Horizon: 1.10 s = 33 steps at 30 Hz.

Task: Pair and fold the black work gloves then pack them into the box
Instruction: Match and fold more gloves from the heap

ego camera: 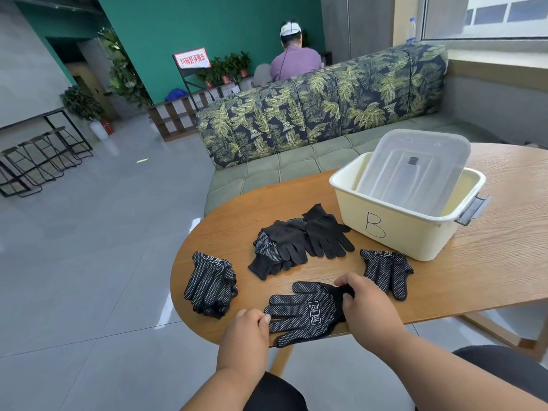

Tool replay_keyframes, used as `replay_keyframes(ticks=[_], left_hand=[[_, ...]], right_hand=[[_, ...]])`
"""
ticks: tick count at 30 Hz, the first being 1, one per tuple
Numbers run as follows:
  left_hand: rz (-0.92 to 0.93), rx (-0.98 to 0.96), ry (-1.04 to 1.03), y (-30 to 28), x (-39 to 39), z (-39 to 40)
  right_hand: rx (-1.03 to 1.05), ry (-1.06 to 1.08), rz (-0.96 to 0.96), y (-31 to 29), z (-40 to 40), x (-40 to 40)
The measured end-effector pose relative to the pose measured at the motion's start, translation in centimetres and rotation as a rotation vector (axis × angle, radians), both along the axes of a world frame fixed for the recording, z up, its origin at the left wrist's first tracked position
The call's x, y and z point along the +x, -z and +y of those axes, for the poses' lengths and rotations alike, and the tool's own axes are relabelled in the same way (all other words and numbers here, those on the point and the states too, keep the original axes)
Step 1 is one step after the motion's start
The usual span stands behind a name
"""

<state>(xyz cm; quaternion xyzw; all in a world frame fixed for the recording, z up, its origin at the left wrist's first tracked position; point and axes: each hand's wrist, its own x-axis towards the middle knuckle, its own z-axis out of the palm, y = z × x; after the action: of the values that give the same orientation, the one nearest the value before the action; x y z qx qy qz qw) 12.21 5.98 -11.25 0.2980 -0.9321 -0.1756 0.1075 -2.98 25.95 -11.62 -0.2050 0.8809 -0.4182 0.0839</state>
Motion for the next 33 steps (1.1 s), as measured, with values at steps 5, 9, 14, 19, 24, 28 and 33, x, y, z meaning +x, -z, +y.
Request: replay_keyframes(ticks=[5, 9, 14, 19, 24, 28, 33], left_hand=[[0.041, 0.072, 0.212, 0.4, 1.1, 0.9], [0.054, 0.017, 0.341, 1.3, 1.0, 0.2], [0.083, -0.012, 0.368, 1.1, 1.3, -1.2], [0.107, -0.094, 0.471, 1.3, 1.5, 0.0], [0.11, -0.14, 0.477, 1.9, 1.2, -0.2], [0.118, -0.162, 0.459, 1.7, 1.3, -0.7], [0.092, -0.195, 0.458, 1.1, 1.4, -1.0]], right_hand=[[0.006, -0.001, 0.019, 0.1, -0.1, 0.0], [0.002, -0.004, 0.01, 0.1, -0.1, 0.0], [-0.002, -0.012, 0.02, 0.2, 0.0, -0.1], [0.001, 0.001, 0.025, 0.2, -0.1, -0.2], [0.012, -0.003, 0.008, -0.1, -0.1, -0.1], [0.009, -0.006, 0.017, -0.2, 0.0, 0.0], [0.049, -0.051, 0.039, -0.3, 0.0, 0.1]])
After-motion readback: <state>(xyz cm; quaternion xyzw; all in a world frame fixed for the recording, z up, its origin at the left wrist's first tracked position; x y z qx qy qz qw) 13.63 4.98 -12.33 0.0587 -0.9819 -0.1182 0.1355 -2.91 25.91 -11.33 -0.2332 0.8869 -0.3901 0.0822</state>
